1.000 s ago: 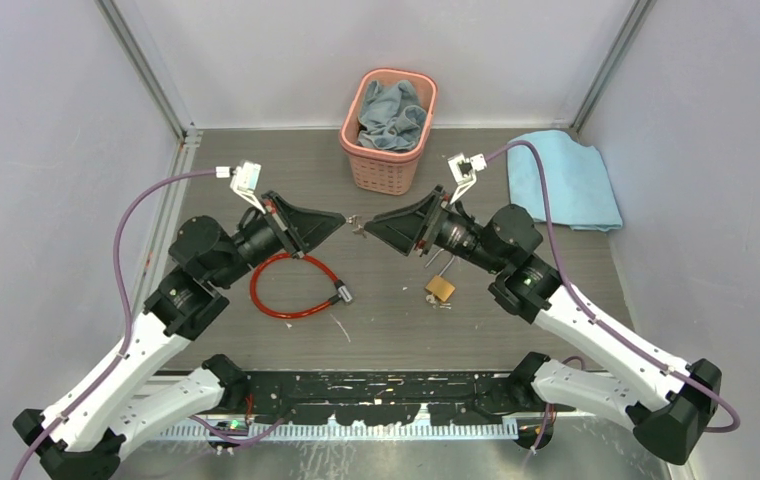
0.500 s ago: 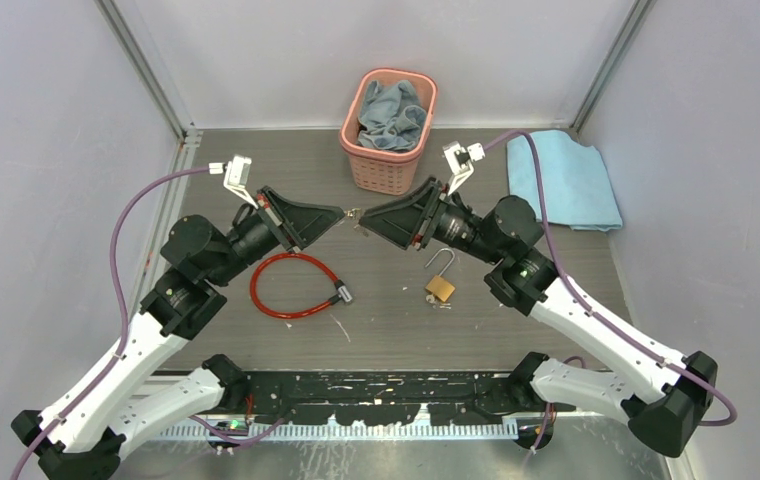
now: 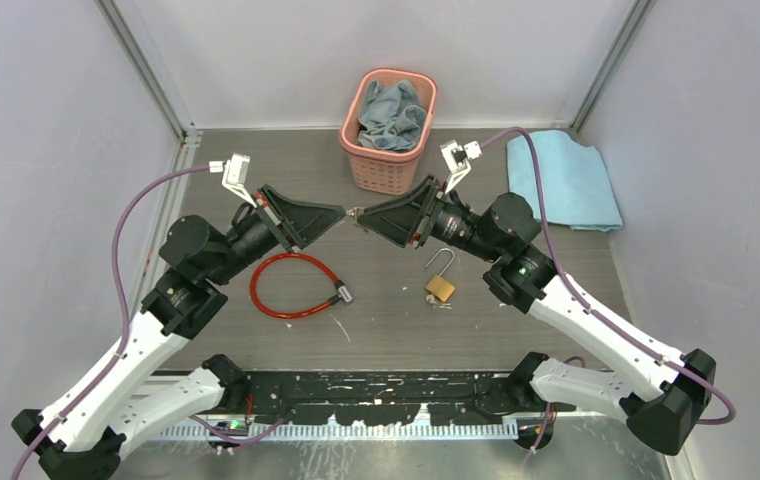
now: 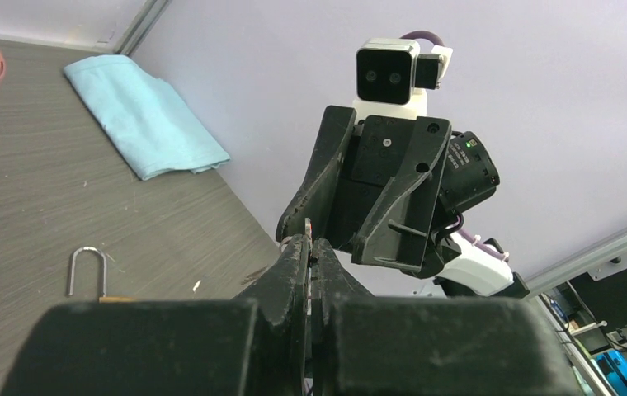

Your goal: Unlock with the key

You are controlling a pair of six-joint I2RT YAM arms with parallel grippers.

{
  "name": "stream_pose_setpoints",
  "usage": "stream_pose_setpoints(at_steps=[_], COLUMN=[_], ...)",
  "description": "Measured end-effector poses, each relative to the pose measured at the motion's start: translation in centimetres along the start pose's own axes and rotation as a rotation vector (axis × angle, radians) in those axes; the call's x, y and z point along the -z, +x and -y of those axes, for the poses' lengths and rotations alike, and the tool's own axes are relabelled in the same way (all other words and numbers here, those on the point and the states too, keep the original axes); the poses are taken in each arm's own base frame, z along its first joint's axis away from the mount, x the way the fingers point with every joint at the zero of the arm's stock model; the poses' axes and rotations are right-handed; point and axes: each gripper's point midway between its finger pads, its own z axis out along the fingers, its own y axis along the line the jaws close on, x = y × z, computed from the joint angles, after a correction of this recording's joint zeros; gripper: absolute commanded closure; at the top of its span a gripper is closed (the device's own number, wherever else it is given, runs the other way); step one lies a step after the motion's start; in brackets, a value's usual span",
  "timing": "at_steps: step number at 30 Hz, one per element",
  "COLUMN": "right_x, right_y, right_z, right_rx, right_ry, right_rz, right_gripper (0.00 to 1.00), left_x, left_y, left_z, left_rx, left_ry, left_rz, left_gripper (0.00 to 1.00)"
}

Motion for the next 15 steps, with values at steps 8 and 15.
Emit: stream_pose_setpoints(at_steps=[8,15], right_x=[-0.33,-0.37], right_y=[0.29,0.43], right_z=[-0.11,-0.47], right_rx=[-0.001,-0.002], right_ry=[-0.016,-0.036], right_rz=[-0.021,-0.034], right_gripper=[0.57,0.63], left_x=[-0.25,-0.33], left_y=[0.17,0.3], left_z=[0.1,0.1], left_rx=[0.008,0.021], left_ry=[0.011,0.012], left_rz=[-0.009,-0.015], left_gripper=[1.0,1.0])
